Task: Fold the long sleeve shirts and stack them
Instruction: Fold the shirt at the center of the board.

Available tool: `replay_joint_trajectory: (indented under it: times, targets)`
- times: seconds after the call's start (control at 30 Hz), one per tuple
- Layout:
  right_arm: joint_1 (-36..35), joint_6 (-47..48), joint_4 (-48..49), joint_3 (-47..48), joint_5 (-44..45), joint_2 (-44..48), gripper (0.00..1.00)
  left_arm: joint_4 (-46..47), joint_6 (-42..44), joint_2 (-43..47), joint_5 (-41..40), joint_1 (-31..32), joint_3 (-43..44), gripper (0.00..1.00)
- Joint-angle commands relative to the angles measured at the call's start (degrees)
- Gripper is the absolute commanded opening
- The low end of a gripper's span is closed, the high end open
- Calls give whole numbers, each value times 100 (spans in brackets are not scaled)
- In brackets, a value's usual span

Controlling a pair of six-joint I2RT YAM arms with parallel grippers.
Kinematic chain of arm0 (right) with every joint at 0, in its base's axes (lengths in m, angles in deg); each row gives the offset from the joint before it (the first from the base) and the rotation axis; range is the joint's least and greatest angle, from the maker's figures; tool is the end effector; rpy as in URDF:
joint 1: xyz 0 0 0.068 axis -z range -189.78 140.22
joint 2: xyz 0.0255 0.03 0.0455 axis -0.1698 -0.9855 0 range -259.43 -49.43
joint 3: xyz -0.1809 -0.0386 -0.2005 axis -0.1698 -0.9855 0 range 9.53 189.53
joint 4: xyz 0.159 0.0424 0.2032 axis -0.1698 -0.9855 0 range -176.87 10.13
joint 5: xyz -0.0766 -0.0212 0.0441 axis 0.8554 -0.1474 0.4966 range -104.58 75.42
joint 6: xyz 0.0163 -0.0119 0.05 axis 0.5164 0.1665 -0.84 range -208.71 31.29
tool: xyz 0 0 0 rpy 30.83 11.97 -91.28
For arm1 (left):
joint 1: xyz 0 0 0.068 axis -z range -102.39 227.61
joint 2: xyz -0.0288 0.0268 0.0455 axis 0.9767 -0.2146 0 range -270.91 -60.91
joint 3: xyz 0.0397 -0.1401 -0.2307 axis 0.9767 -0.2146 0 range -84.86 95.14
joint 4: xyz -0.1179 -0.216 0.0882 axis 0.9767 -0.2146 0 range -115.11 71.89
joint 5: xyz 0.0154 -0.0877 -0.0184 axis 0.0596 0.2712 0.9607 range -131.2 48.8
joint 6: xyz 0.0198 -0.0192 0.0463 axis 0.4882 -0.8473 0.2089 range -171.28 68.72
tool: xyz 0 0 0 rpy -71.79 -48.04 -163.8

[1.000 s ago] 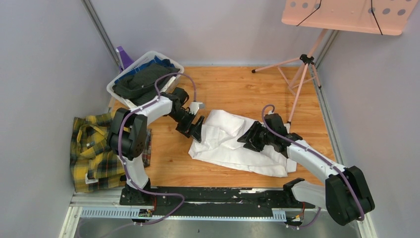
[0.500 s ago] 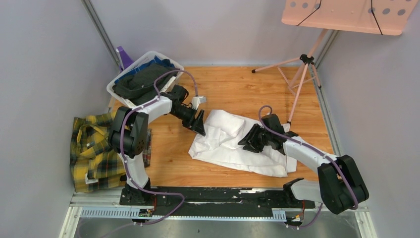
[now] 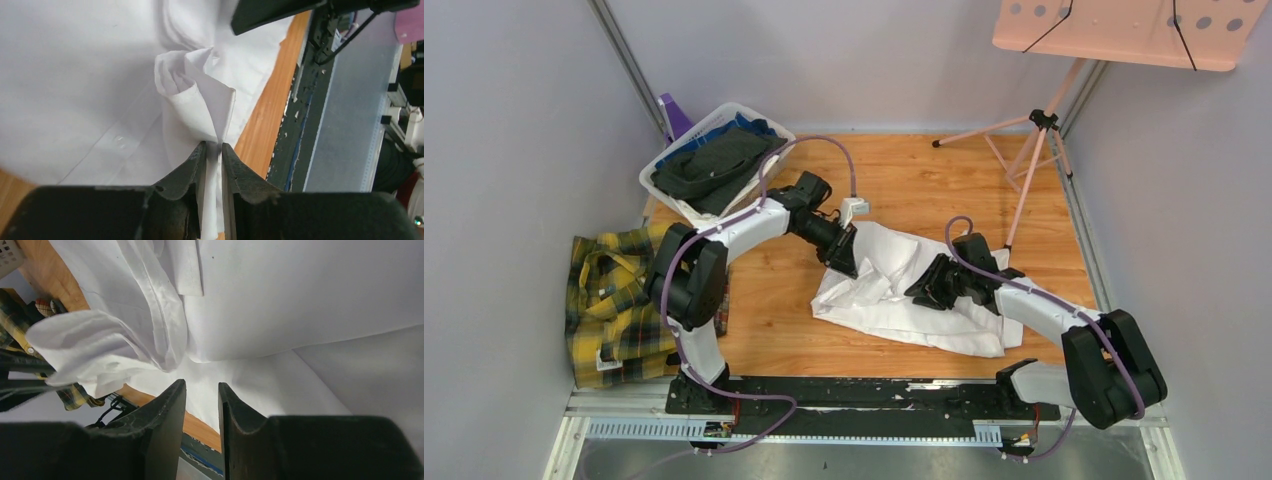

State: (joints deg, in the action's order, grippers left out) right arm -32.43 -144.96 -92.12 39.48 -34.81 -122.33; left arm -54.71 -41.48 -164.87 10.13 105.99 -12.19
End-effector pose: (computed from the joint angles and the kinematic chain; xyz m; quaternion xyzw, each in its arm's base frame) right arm 0.2019 0.0976 0.1546 0.2212 0.9145 0.3165 0.1209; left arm 0.3039 -0.1958 0.2046 0.3678 0.8088 -0.4474 0.1019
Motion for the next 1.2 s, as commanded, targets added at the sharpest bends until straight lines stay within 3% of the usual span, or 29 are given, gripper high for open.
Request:
replay_joint_trajectory:
  times: [0.0, 0.17, 0.37, 0.57, 0.87, 0.97, 1.03, 1.07, 1.13, 1.17]
  targets:
    - [57, 7, 284, -53, -117, 133, 33, -194, 575, 164, 386, 492, 176, 25]
    - [123, 21, 257, -95, -251, 291, 40, -1120, 1507, -43, 431, 823, 403, 33]
    - [285, 50, 74, -31, -353, 596, 42, -2381, 2669, -113, 525, 862, 562, 56]
    - [274, -84, -248, 160, -277, 958, 42, -2986, 3376, -39, 824, 918, 540, 57]
    - [-923, -255, -517, 618, 160, 842, 49, -2739, 3121, 117, 627, 899, 490, 54]
    - [-1184, -280, -865, 499, 427, 1022, 50, -1729, 2159, 569, -369, 718, 199, 52]
    - [-1187, -508, -918, 259, 453, 1152, 49, -1143, 1790, 916, -921, 634, -20, 59]
    - [-1184, -675, -906, 147, 458, 1185, 49, -992, 1710, 1029, -988, 625, -79, 82]
    - [-1189, -784, -753, -13, 425, 1151, 47, -780, 1496, 1222, -919, 696, -102, 98]
    - [-1186, -817, -679, -58, 405, 1101, 46, -801, 1475, 1223, -858, 744, -22, 99]
